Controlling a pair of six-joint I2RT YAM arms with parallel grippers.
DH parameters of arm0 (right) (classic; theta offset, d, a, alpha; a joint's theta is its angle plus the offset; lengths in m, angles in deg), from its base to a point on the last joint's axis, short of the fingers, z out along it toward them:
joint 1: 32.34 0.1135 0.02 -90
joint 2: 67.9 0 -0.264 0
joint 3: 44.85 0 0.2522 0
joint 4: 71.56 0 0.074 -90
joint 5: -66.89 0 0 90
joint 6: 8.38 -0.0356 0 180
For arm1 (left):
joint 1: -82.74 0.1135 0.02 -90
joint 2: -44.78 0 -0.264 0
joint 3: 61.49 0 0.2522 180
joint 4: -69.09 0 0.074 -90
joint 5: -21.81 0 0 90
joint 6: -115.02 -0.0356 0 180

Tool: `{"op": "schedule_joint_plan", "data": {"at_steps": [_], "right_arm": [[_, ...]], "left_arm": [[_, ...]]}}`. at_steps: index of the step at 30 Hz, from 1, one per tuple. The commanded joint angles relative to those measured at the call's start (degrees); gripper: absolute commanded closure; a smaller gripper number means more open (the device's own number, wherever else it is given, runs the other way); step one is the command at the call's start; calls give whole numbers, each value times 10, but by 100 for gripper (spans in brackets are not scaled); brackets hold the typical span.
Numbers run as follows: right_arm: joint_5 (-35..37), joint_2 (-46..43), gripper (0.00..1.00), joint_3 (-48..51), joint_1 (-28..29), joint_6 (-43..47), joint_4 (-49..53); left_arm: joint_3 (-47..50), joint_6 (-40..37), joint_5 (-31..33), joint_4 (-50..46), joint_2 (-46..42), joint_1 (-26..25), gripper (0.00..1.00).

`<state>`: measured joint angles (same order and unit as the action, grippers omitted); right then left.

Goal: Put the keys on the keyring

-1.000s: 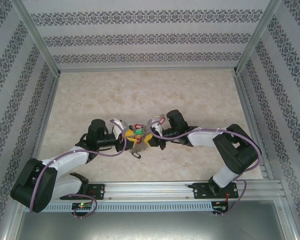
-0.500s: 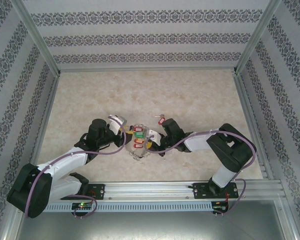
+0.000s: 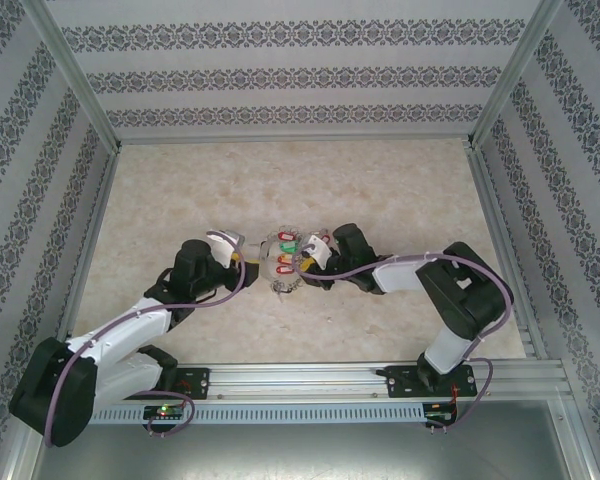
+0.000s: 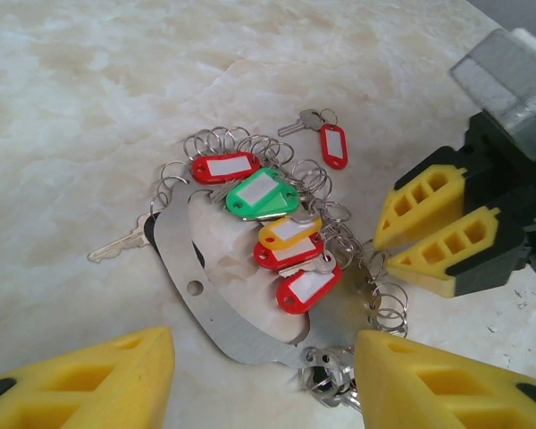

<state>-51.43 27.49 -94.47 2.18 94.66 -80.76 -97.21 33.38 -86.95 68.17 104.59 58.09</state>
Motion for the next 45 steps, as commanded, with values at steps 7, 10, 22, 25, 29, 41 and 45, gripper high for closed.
{"op": "schedule_joint_plan", "data": {"at_steps": [7, 10, 22, 25, 29, 41, 45], "right_arm": [[93, -166, 66, 86, 67, -95, 36], [91, -136, 64, 78, 84, -78, 36], [85, -41, 67, 20, 92, -8, 33], [79, -47, 67, 13, 92, 20, 49], [64, -43, 67, -11, 93, 55, 90], [66, -15, 69, -132, 104, 16, 297], [57, 10, 68, -173, 111, 14, 356]], "left_arm": [[-11, 41, 11, -104, -35, 8, 44], [-19, 42, 7, -120, -36, 17, 43], [-28, 32, -49, -158, -49, 79, 43], [-23, 36, -47, -151, -52, 83, 43], [-19, 39, -42, -143, -50, 83, 43], [-15, 53, -41, -128, -40, 90, 43], [-17, 53, -47, -130, -36, 95, 43]]}}
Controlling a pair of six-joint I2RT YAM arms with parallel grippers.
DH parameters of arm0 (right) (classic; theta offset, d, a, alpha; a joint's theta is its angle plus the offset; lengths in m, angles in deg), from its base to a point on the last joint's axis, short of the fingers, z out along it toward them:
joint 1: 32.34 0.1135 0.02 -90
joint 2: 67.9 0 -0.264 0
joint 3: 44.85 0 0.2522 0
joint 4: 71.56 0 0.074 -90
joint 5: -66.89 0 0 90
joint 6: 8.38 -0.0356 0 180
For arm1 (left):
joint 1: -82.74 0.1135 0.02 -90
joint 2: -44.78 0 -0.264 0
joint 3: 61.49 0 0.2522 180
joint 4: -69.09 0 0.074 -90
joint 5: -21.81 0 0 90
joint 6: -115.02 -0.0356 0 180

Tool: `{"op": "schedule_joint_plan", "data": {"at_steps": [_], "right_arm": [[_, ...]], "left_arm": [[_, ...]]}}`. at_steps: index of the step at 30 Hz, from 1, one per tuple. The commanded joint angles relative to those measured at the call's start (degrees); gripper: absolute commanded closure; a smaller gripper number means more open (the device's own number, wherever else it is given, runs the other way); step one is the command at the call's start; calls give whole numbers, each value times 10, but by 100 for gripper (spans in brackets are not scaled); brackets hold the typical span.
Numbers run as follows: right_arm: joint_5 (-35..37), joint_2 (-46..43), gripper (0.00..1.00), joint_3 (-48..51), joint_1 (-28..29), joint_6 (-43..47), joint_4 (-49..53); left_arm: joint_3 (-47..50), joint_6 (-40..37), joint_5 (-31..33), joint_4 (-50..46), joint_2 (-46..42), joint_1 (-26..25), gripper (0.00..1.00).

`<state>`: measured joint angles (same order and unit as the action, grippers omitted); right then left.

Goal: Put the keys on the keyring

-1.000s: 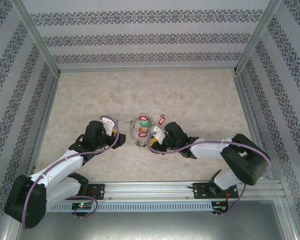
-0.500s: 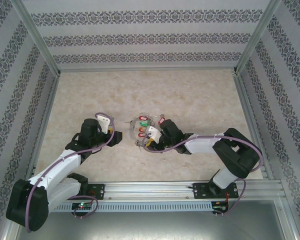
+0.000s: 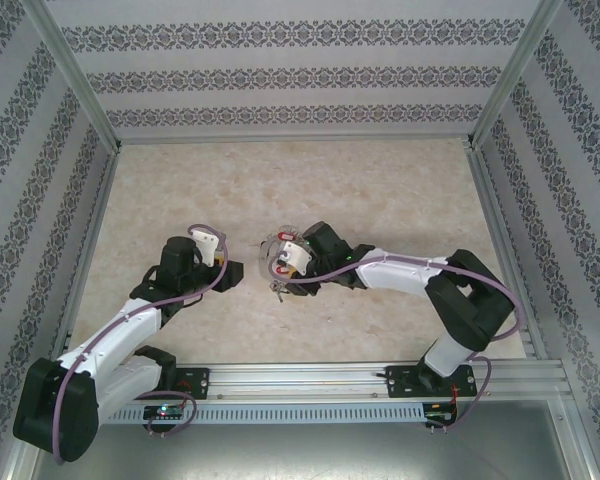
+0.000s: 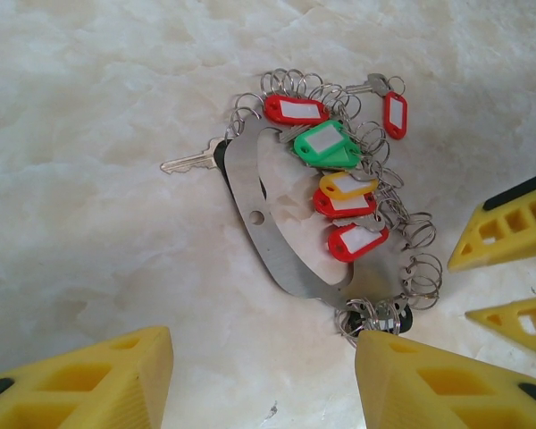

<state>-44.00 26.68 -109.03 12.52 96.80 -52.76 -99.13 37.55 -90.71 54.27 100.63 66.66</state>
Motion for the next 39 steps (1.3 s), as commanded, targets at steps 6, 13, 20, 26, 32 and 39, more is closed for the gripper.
{"op": "schedule_joint_plan", "data": {"at_steps": [6, 13, 20, 26, 32, 39], "right_arm": [[16, 50, 71, -62, 9, -4, 107], [24, 80, 78, -105, 9, -2, 130], [54, 78, 70, -109, 9, 2, 142], [35, 62, 66, -94, 12, -3, 146], [40, 73, 65, -91, 16, 1, 142], [72, 97, 69, -105, 22, 22, 145]], "left_arm": [[5, 16, -12, 12, 6, 15, 43], [8, 15, -13, 12, 7, 17, 43], [9, 12, -13, 11, 5, 18, 43], [8, 14, -14, 11, 5, 19, 43], [8, 16, -15, 12, 6, 21, 43], [6, 14, -18, 10, 6, 22, 43]]}}
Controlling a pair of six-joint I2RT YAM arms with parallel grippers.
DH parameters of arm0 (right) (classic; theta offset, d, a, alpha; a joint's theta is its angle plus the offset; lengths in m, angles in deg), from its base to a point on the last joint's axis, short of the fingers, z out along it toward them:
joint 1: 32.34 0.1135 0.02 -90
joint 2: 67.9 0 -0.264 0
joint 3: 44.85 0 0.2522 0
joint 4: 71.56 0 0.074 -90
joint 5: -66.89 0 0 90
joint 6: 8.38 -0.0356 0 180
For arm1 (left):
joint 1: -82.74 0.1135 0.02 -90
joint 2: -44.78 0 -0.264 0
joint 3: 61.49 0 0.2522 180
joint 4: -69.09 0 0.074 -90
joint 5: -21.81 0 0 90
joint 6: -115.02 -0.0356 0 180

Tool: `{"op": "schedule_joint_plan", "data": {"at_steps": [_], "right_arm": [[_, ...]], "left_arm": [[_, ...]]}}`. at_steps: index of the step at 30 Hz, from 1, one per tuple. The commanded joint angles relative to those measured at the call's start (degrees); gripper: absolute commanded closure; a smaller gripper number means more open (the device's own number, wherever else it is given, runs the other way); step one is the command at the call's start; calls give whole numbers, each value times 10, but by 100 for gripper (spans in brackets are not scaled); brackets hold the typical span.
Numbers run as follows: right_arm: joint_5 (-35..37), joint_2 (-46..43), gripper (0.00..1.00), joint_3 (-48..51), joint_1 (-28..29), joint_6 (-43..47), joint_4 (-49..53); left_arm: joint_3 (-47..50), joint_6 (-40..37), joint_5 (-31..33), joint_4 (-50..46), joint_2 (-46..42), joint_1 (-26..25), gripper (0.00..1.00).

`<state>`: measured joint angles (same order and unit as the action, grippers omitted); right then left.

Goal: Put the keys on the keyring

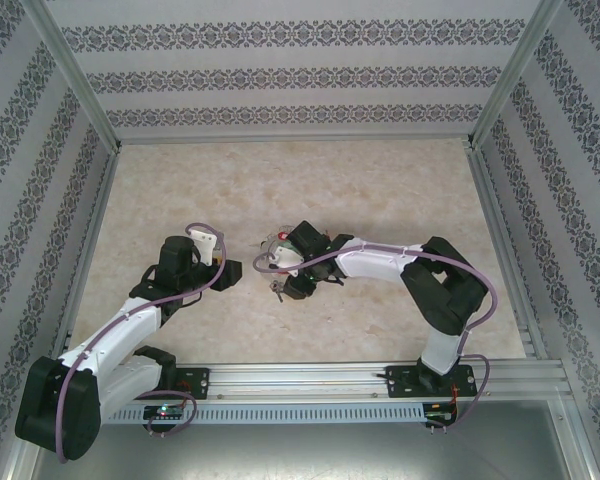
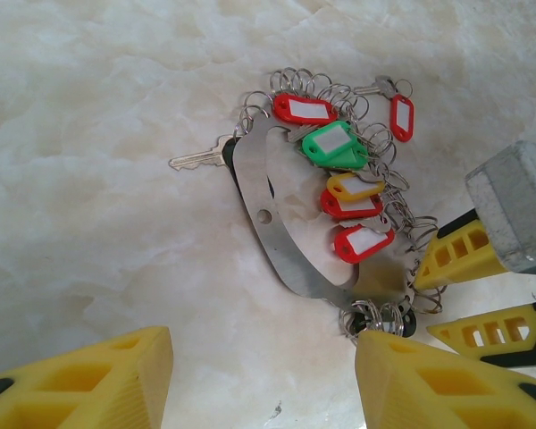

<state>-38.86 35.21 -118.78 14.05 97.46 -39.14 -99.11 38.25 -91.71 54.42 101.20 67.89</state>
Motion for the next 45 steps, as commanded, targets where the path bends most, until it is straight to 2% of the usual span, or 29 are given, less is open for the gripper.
{"op": "schedule_joint_plan", "data": {"at_steps": [1, 3, 6, 9, 17, 20, 27, 31, 37, 41, 45], "right_arm": [[26, 13, 70, -7, 7, 18, 9], [42, 13, 73, -7, 11, 25, 11], [47, 8, 93, -8, 12, 20, 13], [32, -11, 100, -13, 8, 4, 11], [-74, -41, 100, -59, -48, -68, 30], [-103, -41, 100, -82, -60, -80, 46], [-173, -42, 100, -110, -98, -92, 59], [-207, -35, 100, -102, -117, -72, 58], [-202, -12, 100, -47, -122, -34, 21], [-186, -7, 97, -11, -122, -52, -17], [-160, -8, 84, 4, -125, -55, -23]], "left_arm": [[6, 7, -7, 8, 0, 10, 43], [7, 9, -8, 9, 1, 10, 43], [7, 9, -8, 9, 3, 11, 43], [4, 9, -11, 9, 3, 11, 43], [-6, 11, -28, 11, 7, 11, 43], [-12, 2, -54, 22, 9, 11, 43], [-30, -54, -115, 77, 18, 11, 42], [-39, -105, -164, 145, 60, 11, 42], [-64, -104, -138, 201, 151, 11, 44], [-64, -102, -156, 196, 157, 7, 45], [-46, -113, -151, 176, 138, -7, 45]]}}
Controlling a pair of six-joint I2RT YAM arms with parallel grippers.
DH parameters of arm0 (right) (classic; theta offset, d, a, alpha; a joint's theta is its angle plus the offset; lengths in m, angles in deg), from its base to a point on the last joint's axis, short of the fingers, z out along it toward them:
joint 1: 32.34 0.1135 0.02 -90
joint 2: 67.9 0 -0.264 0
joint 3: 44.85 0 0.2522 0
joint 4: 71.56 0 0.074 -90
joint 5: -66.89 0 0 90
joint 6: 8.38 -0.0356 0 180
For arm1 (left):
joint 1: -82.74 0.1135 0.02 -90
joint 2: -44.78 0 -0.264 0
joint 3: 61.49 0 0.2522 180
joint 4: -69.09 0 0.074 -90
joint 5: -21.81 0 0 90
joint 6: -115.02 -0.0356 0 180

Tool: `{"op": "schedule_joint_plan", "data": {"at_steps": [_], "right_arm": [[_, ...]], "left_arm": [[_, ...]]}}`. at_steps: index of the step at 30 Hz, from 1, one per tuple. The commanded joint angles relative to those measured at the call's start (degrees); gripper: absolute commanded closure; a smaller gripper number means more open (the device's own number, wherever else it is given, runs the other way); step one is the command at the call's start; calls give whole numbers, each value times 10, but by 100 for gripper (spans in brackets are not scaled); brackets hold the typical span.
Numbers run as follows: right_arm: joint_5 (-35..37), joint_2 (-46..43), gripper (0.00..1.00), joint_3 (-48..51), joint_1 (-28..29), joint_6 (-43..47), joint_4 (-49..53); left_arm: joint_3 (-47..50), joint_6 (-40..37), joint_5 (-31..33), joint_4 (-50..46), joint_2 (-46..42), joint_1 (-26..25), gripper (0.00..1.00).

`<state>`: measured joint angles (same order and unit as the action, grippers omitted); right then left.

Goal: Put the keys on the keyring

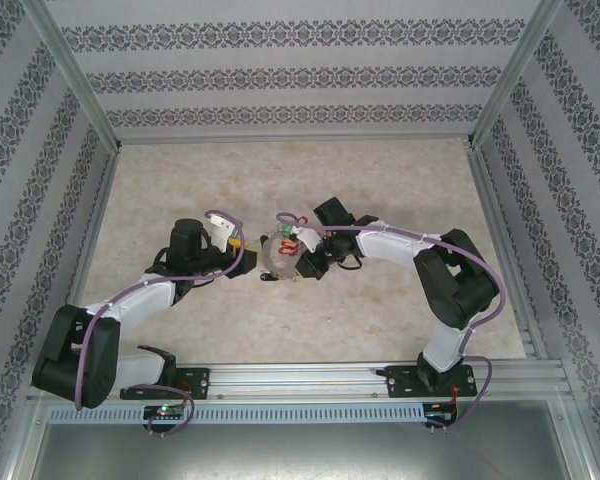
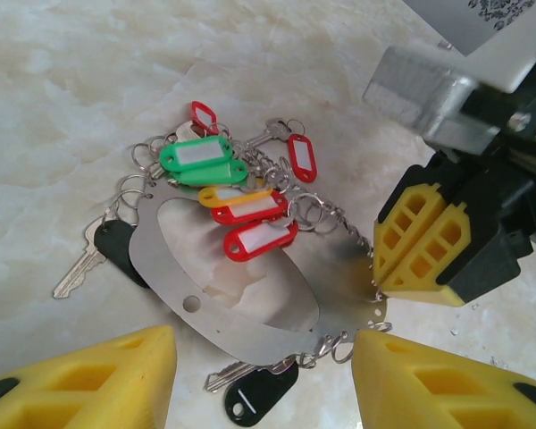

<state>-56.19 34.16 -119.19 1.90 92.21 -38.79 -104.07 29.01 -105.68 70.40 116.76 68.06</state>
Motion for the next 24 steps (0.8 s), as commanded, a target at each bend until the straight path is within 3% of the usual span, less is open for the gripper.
{"op": "schedule_joint_plan", "data": {"at_steps": [1, 8, 15, 24], "right_arm": [[20, 1, 83, 12, -6, -7, -26], [21, -41, 78, 51, -15, -15, -38], [47, -126, 75, 150, -5, -37, -116], [45, -90, 72, 148, 30, -88, -149]], "left_arm": [[9, -22, -5, 13, -23, -11, 45], [29, -24, 22, -3, -47, -21, 46], [37, -36, 35, -13, -78, -37, 46], [58, -6, 83, -22, -106, -39, 46]]}}
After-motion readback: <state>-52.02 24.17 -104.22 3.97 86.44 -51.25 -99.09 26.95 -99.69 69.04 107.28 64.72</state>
